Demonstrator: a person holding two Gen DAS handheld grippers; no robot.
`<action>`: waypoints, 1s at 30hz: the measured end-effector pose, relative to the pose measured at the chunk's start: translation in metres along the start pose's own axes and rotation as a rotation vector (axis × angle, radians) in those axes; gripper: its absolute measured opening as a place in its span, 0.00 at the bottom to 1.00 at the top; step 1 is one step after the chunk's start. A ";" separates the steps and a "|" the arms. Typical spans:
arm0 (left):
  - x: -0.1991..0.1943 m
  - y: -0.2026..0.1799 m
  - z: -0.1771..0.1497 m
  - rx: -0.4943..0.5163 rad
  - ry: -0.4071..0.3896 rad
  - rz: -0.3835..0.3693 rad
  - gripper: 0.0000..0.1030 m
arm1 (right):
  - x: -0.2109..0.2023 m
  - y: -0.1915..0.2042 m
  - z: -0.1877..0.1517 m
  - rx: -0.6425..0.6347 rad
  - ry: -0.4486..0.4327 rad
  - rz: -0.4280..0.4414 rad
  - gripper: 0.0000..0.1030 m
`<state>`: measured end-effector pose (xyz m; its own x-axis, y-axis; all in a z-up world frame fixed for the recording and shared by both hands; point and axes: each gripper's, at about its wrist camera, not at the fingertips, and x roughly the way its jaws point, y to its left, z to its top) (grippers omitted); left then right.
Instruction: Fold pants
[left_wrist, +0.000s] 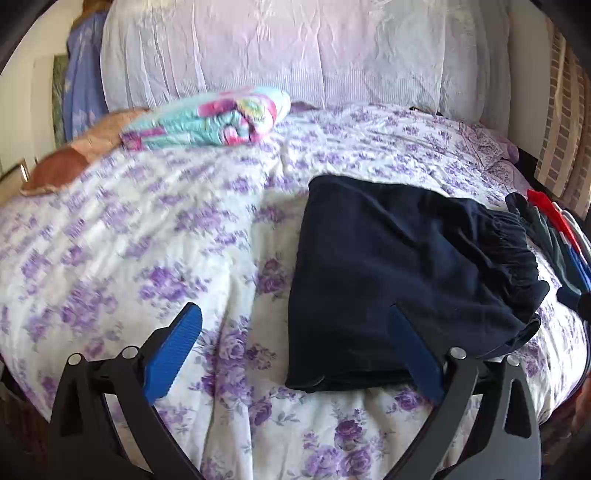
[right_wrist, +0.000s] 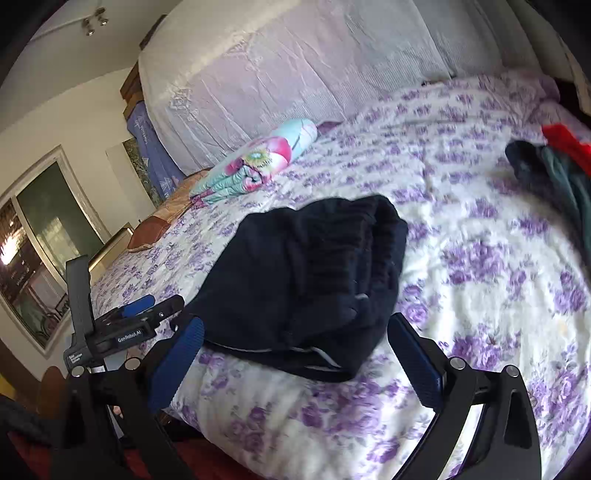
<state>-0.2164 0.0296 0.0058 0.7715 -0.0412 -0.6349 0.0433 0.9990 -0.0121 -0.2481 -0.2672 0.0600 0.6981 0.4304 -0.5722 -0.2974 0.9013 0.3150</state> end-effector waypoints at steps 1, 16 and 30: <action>-0.005 -0.002 0.000 0.010 -0.014 0.014 0.95 | -0.001 0.008 0.001 -0.020 -0.012 -0.031 0.97; -0.042 -0.015 0.011 0.058 -0.077 0.029 0.95 | -0.035 0.052 0.035 -0.090 -0.237 -0.209 0.97; -0.042 -0.032 0.005 0.092 -0.003 -0.025 0.95 | 0.022 0.050 -0.021 -0.065 0.085 -0.208 0.97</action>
<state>-0.2470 -0.0006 0.0365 0.7715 -0.0665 -0.6327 0.1209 0.9917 0.0431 -0.2610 -0.2111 0.0473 0.6920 0.2353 -0.6825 -0.1960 0.9711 0.1361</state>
